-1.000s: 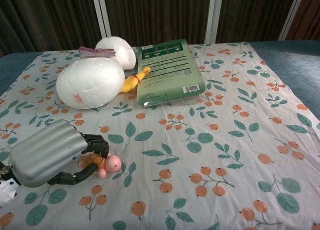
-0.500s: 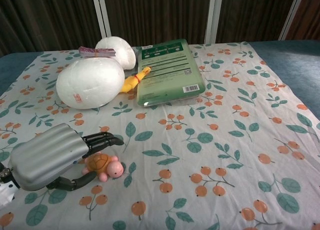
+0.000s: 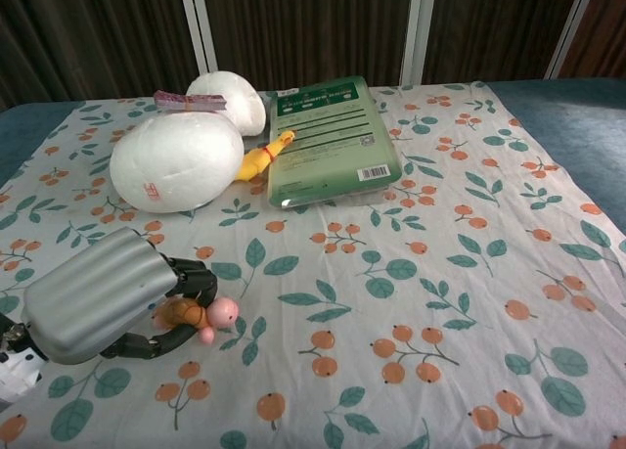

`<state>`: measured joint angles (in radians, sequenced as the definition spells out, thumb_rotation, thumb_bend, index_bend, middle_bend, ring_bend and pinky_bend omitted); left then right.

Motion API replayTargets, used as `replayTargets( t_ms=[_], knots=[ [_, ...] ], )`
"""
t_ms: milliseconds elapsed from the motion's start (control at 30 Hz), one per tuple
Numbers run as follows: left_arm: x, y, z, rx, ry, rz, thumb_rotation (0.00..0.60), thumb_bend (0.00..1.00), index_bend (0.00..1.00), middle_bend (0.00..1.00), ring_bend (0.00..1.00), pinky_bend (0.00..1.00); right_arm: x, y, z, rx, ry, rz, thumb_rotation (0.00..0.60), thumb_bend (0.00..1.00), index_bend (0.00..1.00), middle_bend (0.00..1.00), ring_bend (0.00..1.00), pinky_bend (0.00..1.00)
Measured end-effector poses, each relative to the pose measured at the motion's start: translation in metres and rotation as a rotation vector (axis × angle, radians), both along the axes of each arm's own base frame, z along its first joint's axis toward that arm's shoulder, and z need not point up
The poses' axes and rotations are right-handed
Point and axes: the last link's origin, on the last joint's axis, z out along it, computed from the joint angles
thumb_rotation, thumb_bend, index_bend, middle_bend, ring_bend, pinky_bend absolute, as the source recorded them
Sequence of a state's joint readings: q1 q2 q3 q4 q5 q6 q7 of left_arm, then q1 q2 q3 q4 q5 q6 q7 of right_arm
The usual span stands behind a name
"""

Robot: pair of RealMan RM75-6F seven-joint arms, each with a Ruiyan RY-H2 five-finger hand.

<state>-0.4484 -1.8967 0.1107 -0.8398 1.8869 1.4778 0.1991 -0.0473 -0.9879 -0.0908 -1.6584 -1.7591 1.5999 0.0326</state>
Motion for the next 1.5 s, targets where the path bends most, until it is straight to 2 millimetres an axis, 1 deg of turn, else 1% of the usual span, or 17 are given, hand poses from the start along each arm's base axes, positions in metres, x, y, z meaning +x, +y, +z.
replayTargets(
  t_ms=[67, 100, 133, 200, 267, 333, 467, 667, 767, 800, 867, 900, 967, 1000, 1100, 1233, 1500],
  knots=[
    [0.001, 0.0, 0.0, 0.002, -0.01, -0.003, 0.6, 0.52, 0.8, 0.84, 1.0, 1.0, 0.0, 0.0, 0.0, 0.0, 0.0, 0.001, 0.6, 0.13, 0.0, 0.0, 0.0, 0.0],
    [0.001, 0.0, 0.0, 0.007, -0.017, -0.005, 0.6, 0.5, 0.75, 0.78, 1.0, 1.0, 0.0, 0.0, 0.0, -0.001, 0.0, 0.001, 0.6, 0.13, 0.0, 0.0, 0.0, 0.0],
    [0.0, 0.001, 0.0, 0.009, -0.02, -0.004, 0.6, 0.48, 0.66, 0.71, 1.0, 1.0, 0.0, 0.001, 0.0, -0.001, 0.0, 0.002, 0.6, 0.13, 0.0, 0.0, 0.0, 0.0],
    [-0.005, 0.003, -0.001, 0.0, -0.011, 0.007, 0.6, 0.44, 0.33, 0.45, 0.99, 1.0, 0.0, 0.001, 0.0, -0.001, 0.0, 0.002, 0.6, 0.13, 0.0, 0.0, 0.0, 0.0],
    [-0.007, 0.003, -0.003, -0.011, -0.002, 0.017, 0.6, 0.43, 0.1, 0.27, 0.98, 1.0, 0.0, 0.001, 0.0, -0.001, -0.001, 0.003, 0.6, 0.13, 0.0, 0.0, 0.0, 0.0],
    [-0.005, 0.002, -0.003, -0.026, -0.013, 0.022, 0.6, 0.42, 0.0, 0.16, 0.98, 1.0, 0.001, 0.001, 0.0, -0.004, -0.002, 0.005, 0.6, 0.13, 0.0, 0.0, 0.0, 0.0],
    [-0.002, -0.002, -0.001, -0.055, -0.053, 0.027, 0.6, 0.41, 0.0, 0.09, 0.98, 1.0, 0.001, 0.001, 0.001, -0.013, -0.006, 0.007, 0.6, 0.13, 0.0, 0.0, 0.0, 0.0],
    [-0.003, -0.007, 0.008, -0.051, -0.08, 0.027, 0.6, 0.41, 0.0, 0.09, 0.98, 1.0, 0.0, 0.002, 0.002, -0.016, -0.004, 0.009, 0.6, 0.13, 0.0, 0.0, 0.0, 0.0],
    [-0.007, -0.012, 0.021, -0.026, -0.095, 0.024, 0.6, 0.41, 0.0, 0.1, 0.89, 1.0, 0.0, 0.002, 0.002, -0.015, -0.003, 0.008, 0.6, 0.13, 0.0, 0.0, 0.0, 0.0],
    [-0.011, -0.015, 0.028, -0.014, -0.101, 0.028, 0.6, 0.41, 0.0, 0.09, 0.74, 0.94, 0.0, 0.003, 0.002, -0.017, -0.003, 0.007, 0.6, 0.13, 0.0, 0.0, 0.0, 0.0],
    [-0.02, -0.021, 0.041, -0.004, -0.108, 0.047, 0.6, 0.41, 0.0, 0.05, 0.43, 0.69, -0.001, 0.003, 0.003, -0.02, 0.0, 0.003, 0.6, 0.13, 0.0, 0.0, 0.0, 0.0],
    [-0.026, -0.026, 0.051, -0.002, -0.113, 0.068, 0.6, 0.4, 0.0, 0.02, 0.24, 0.46, -0.001, 0.003, 0.002, -0.022, 0.002, 0.002, 0.6, 0.13, 0.0, 0.0, 0.0, 0.0],
    [-0.036, -0.035, 0.067, -0.005, -0.129, 0.11, 0.6, 0.4, 0.0, 0.0, 0.07, 0.25, -0.001, 0.002, 0.001, -0.022, 0.005, -0.004, 0.6, 0.13, 0.0, 0.0, 0.0, 0.0],
    [-0.042, -0.042, 0.08, -0.01, -0.15, 0.145, 0.6, 0.39, 0.0, 0.0, 0.03, 0.19, -0.001, 0.002, 0.0, -0.021, 0.005, -0.007, 0.6, 0.13, 0.0, 0.0, 0.0, 0.0],
    [-0.057, -0.056, 0.115, -0.024, -0.214, 0.236, 0.6, 0.38, 0.0, 0.01, 0.0, 0.12, 0.001, 0.002, -0.004, -0.014, 0.013, -0.006, 0.6, 0.13, 0.0, 0.0, 0.0, 0.0],
    [-0.068, -0.065, 0.152, 0.006, -0.262, 0.332, 0.6, 0.38, 0.0, 0.01, 0.0, 0.12, 0.001, 0.001, -0.012, 0.013, 0.036, -0.012, 0.6, 0.13, 0.0, 0.0, 0.0, 0.0],
    [-0.082, -0.059, 0.165, 0.051, -0.195, 0.507, 0.6, 0.38, 0.0, 0.0, 0.0, 0.1, -0.001, -0.002, -0.016, 0.018, 0.048, -0.032, 0.6, 0.13, 0.0, 0.0, 0.0, 0.0]
  ],
)
